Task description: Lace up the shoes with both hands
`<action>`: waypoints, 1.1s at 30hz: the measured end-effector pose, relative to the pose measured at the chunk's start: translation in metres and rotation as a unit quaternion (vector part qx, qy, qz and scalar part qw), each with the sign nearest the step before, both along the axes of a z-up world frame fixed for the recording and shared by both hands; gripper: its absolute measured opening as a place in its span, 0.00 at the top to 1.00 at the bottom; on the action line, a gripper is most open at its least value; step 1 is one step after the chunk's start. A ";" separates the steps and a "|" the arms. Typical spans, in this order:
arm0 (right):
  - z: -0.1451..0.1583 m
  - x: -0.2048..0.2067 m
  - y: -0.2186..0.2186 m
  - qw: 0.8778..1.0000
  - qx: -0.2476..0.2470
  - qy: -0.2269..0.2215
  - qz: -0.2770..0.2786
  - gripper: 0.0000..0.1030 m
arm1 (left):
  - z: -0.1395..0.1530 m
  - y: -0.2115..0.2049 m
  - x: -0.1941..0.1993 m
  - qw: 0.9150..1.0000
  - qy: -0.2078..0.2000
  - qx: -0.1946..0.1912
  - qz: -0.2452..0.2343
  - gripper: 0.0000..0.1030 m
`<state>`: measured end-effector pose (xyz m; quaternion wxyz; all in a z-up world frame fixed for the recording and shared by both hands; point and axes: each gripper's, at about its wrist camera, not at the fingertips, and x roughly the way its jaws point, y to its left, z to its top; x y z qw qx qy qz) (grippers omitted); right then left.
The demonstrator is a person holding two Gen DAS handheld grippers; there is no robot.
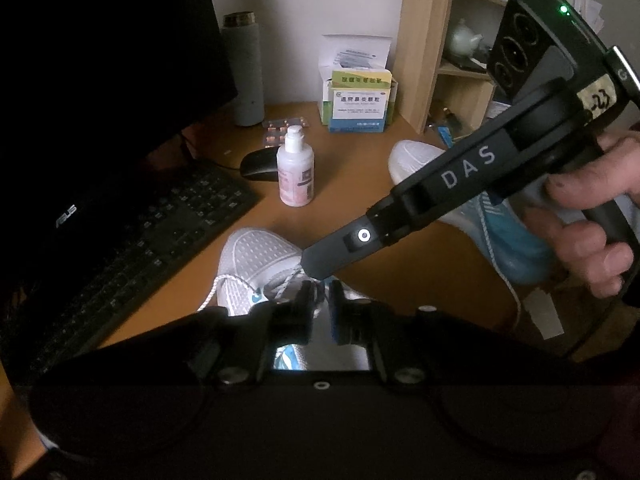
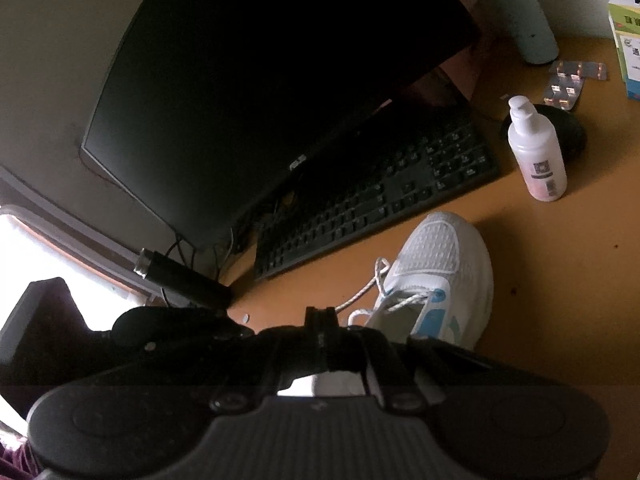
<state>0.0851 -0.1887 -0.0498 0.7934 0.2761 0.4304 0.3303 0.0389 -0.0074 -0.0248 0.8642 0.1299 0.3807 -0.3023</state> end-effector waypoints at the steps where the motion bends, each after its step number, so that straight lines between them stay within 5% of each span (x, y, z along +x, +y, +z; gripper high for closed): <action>1: -0.001 0.000 0.000 1.000 0.001 0.002 0.000 0.98 | -0.001 0.001 -0.001 1.000 -0.003 -0.002 0.003 0.99; 7: 0.005 -0.004 -0.007 1.000 0.000 -0.001 -0.010 0.87 | 0.004 0.018 0.012 0.998 -0.022 0.008 0.053 0.99; 10: 0.019 -0.016 0.000 0.994 -0.091 -0.060 0.013 0.77 | 0.014 0.027 0.021 0.996 -0.044 0.017 0.076 0.99; 13: 0.020 -0.030 0.021 0.976 -0.181 -0.105 0.065 0.65 | 0.009 0.019 0.027 0.997 -0.035 0.010 0.062 0.99; 16: 0.012 -0.042 0.040 0.956 -0.240 -0.140 0.098 0.68 | -0.007 0.003 0.025 0.999 -0.011 0.011 0.029 0.99; 17: 0.009 -0.044 0.043 0.953 -0.246 -0.144 0.101 0.77 | -0.014 -0.004 0.023 1.000 -0.002 0.018 0.017 0.99; 21: 0.004 -0.044 0.044 0.948 -0.264 -0.150 0.097 0.83 | -0.035 -0.015 0.021 0.999 0.024 0.035 -0.004 0.99; 33: 0.002 -0.044 0.030 0.951 -0.263 -0.143 0.078 0.82 | -0.061 -0.034 0.034 0.996 0.042 0.079 -0.022 0.99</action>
